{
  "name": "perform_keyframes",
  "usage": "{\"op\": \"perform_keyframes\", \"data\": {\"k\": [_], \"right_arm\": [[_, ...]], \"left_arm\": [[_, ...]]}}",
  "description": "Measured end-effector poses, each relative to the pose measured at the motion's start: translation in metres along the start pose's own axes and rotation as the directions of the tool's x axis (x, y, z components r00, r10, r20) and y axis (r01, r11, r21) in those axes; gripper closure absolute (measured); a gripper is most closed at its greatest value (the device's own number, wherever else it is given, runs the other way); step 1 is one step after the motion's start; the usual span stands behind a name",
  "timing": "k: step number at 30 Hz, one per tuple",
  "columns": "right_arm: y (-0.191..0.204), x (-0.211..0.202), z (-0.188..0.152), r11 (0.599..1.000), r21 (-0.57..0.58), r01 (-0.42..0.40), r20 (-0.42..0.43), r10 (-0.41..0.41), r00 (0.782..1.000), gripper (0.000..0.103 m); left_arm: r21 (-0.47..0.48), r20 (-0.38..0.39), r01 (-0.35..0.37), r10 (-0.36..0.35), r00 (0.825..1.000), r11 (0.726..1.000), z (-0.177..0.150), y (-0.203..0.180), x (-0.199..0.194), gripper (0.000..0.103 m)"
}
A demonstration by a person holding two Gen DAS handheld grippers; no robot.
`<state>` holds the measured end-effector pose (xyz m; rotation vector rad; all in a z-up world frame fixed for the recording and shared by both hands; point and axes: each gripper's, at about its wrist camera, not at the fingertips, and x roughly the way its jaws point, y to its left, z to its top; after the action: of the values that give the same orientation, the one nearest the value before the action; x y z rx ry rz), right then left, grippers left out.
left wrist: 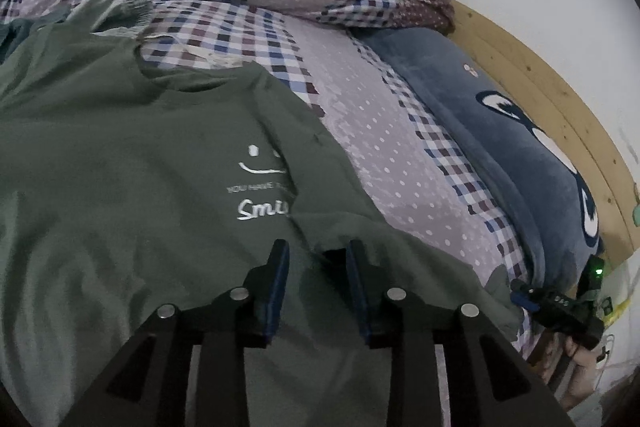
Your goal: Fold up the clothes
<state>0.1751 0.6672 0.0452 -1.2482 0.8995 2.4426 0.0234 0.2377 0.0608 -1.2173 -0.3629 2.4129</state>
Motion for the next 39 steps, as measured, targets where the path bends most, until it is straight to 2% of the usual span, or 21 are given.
{"op": "perform_keyframes", "data": {"k": [2, 3, 4, 5, 7, 10, 12, 14, 15, 17, 18, 19, 20, 21, 23, 32, 39], "right_arm": [[0.008, 0.007, -0.002, 0.999, -0.027, 0.026, -0.004, -0.026, 1.000, 0.054], [0.011, 0.007, -0.002, 0.999, -0.038, 0.028, -0.009, -0.029, 1.000, 0.062], [0.015, 0.007, -0.003, 0.998, -0.049, 0.031, -0.015, -0.031, 0.999, 0.079], [0.018, 0.004, -0.003, 0.998, -0.056, 0.021, -0.016, -0.022, 1.000, 0.103], [0.024, -0.010, -0.002, 0.998, -0.069, -0.013, -0.002, 0.013, 1.000, 0.103], [0.026, -0.050, 0.001, 0.995, -0.054, -0.085, 0.094, 0.090, 0.991, 0.102], [0.020, -0.067, 0.001, 0.996, -0.032, -0.078, 0.135, 0.082, 0.987, 0.098], [0.011, -0.069, -0.001, 0.999, -0.014, -0.028, 0.114, 0.030, 0.993, 0.087], [0.005, -0.064, -0.004, 1.000, -0.006, -0.010, 0.089, 0.011, 0.996, 0.071], [-0.005, -0.048, -0.012, 1.000, 0.012, 0.005, 0.014, -0.005, 1.000, 0.059], [-0.009, -0.039, -0.015, 1.000, 0.021, 0.011, -0.030, -0.011, 1.000, 0.059], [-0.013, -0.031, -0.018, 0.999, 0.032, 0.026, -0.074, -0.023, 0.997, 0.059], [-0.018, -0.025, -0.022, 0.998, 0.046, 0.034, -0.107, -0.029, 0.994, 0.059], [-0.021, -0.023, -0.024, 0.998, 0.060, 0.026, -0.114, -0.019, 0.993, 0.059], [-0.025, -0.024, -0.025, 0.997, 0.081, 0.007, -0.105, 0.002, 0.994, 0.059], [-0.022, -0.023, -0.025, 0.992, 0.108, 0.062, -0.099, -0.051, 0.994, 0.064], [-0.036, -0.030, -0.027, 0.983, 0.164, 0.080, -0.088, -0.066, 0.994, 0.062]], "left_arm": [[-0.013, -0.006, 0.019, -0.019, 1.000, 1.000, -0.002, 0.005, -0.001, 0.068], [-0.022, -0.020, 0.048, -0.048, 0.999, 0.999, -0.003, 0.006, 0.000, 0.067], [-0.028, -0.034, 0.078, -0.079, 0.996, 0.997, -0.003, 0.005, 0.002, 0.067], [-0.031, -0.048, 0.108, -0.110, 0.993, 0.994, -0.005, 0.002, 0.004, 0.067], [-0.013, -0.071, 0.156, -0.157, 0.985, 0.988, -0.008, -0.009, 0.009, 0.067], [0.035, -0.091, 0.176, -0.172, 0.981, 0.984, -0.011, -0.031, 0.017, 0.065], [0.054, -0.119, 0.180, -0.173, 0.978, 0.982, -0.012, -0.043, 0.028, 0.065], [0.049, -0.142, 0.169, -0.160, 0.977, 0.984, -0.012, -0.048, 0.037, 0.065], [0.038, -0.157, 0.162, -0.154, 0.975, 0.986, -0.012, -0.049, 0.043, 0.065], [0.013, -0.178, 0.157, -0.152, 0.972, 0.988, -0.013, -0.049, 0.053, 0.065], [0.003, -0.182, 0.154, -0.151, 0.972, 0.988, -0.013, -0.047, 0.056, 0.065], [-0.007, -0.187, 0.152, -0.151, 0.971, 0.988, -0.013, -0.046, 0.059, 0.070], [-0.016, -0.190, 0.151, -0.151, 0.970, 0.988, -0.013, -0.045, 0.062, 0.081], [-0.016, -0.187, 0.154, -0.154, 0.970, 0.988, -0.012, -0.045, 0.063, 0.084], [-0.004, -0.176, 0.156, -0.155, 0.972, 0.988, -0.013, -0.047, 0.061, 0.085], [0.033, -0.129, 0.173, -0.167, 0.977, 0.984, -0.008, -0.051, 0.050, 0.098], [0.047, -0.041, 0.151, -0.149, 0.988, 0.987, 0.003, -0.050, 0.031, 0.100]]}}
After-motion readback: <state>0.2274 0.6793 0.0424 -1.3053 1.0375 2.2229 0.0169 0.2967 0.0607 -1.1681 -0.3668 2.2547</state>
